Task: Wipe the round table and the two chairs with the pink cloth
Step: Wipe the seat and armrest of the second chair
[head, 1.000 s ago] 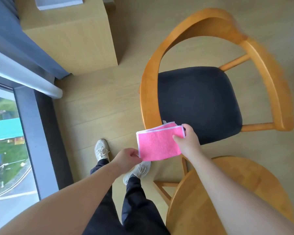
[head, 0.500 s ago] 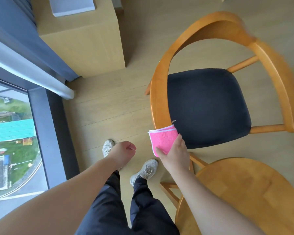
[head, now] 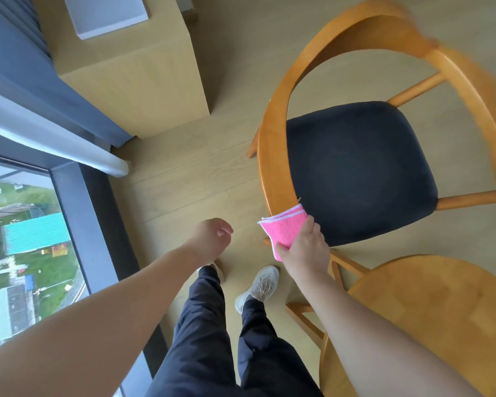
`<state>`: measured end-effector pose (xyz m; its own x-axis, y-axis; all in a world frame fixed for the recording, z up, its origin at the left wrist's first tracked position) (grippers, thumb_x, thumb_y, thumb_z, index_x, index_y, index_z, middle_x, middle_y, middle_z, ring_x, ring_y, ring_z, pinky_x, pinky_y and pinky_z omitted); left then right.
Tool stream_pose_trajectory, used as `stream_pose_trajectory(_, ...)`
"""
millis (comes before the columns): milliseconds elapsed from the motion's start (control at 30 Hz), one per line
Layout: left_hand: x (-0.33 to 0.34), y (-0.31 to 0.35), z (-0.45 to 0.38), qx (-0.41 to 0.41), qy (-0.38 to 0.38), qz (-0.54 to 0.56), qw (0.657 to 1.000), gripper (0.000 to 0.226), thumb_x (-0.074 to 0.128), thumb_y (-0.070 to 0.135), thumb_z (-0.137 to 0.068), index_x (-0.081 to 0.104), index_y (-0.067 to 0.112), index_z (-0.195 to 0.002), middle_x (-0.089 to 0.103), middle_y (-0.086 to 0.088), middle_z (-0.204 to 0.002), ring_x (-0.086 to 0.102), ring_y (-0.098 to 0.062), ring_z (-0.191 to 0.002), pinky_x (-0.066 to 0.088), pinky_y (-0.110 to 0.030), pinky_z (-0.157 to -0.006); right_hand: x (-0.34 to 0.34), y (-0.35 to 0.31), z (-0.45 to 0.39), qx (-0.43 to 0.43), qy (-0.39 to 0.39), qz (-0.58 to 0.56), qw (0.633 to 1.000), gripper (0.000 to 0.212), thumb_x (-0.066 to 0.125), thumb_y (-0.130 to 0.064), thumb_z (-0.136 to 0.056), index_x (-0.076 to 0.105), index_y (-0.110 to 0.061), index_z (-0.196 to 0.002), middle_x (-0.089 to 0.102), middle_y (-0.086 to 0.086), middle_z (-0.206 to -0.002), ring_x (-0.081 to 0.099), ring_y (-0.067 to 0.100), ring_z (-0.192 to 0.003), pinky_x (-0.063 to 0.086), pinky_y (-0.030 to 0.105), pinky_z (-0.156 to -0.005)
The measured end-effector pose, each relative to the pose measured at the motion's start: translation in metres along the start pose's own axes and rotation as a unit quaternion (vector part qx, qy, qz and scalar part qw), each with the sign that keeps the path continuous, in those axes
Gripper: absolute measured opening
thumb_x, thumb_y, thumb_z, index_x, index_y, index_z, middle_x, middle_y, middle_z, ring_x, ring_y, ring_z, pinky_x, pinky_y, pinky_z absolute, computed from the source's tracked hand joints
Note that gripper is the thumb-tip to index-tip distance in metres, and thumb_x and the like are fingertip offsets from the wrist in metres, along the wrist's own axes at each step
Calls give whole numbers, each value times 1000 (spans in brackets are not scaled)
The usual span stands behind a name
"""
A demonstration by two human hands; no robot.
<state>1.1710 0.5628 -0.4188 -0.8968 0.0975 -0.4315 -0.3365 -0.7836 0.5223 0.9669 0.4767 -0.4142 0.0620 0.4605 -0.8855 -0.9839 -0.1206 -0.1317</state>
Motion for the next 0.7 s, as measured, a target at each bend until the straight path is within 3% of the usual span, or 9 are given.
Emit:
stream_pose_trajectory(100, -11, 2, -14, 4, -10, -15, 1000, 19, 48, 11, -89, 62, 24, -93, 61, 4, -98, 57, -15, -82, 39, -19, -61, 2, -3, -1, 3, 12, 3, 1000, 97, 76, -51, -71, 31, 0, -140, 53, 13, -119, 57, 27, -103, 51, 34, -82)
stream_pose_trajectory(267, -23, -1, -26, 8, -23, -31, 999, 17, 51, 13, -91, 63, 24, -96, 64, 3, -102, 60, -16, -89, 40, -21, -74, 3, -13, -9, 9, 26, 11, 1000, 104, 77, -53, -69, 28, 2, -143, 52, 16, -123, 57, 29, -107, 51, 37, -85)
stream_pose_trajectory(500, -43, 8, -42, 14, -41, -24, 999, 18, 51, 15, -90, 64, 26, -97, 64, 5, -102, 60, -14, -91, 40, -20, -70, -1, -38, -28, 27, 33, 27, 999, 111, 77, -56, -69, 24, 5, -145, 51, 19, -125, 56, 32, -109, 50, 38, -85)
stream_pose_trajectory(700, -69, 15, -61, 26, -35, -5, 999, 21, 54, 15, -88, 60, 34, -84, 64, 9, -94, 62, -12, -83, 44, -21, -65, -9, -69, -57, 50, 32, 28, 998, 113, 71, -59, -73, 15, 5, -147, 46, 18, -129, 53, 30, -113, 47, 37, -89)
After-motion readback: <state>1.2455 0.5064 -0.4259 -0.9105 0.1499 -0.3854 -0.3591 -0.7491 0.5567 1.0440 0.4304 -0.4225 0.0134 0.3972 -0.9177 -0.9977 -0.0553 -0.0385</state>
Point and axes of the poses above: each hand's wrist, its own z-axis away from the middle knuckle, its own x-axis out of the palm, y = z × x, the point moved 5 cm from there along -z, towards the middle knuckle
